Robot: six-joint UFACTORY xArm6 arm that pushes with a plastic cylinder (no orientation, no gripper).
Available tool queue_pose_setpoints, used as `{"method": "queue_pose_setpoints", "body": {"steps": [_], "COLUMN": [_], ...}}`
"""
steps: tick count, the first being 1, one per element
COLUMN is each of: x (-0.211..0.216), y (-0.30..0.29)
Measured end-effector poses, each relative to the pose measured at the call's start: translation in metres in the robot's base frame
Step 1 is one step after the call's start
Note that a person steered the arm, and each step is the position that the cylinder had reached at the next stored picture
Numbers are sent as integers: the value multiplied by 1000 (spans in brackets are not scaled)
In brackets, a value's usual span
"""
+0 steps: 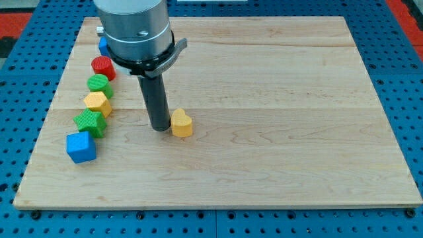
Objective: Push the yellow hexagon into the yellow heart
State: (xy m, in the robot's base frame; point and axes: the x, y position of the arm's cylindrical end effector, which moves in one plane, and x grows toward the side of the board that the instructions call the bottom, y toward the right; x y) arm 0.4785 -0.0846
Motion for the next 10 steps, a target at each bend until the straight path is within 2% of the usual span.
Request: {"method": "queue_pose_setpoints", "body": {"steps": [1,2,3,5,7,9,10], "x": [-23,-66,-74,-68,-69,-20,-12], "y": [7,6,-31,-111,-142,-116,-94]}}
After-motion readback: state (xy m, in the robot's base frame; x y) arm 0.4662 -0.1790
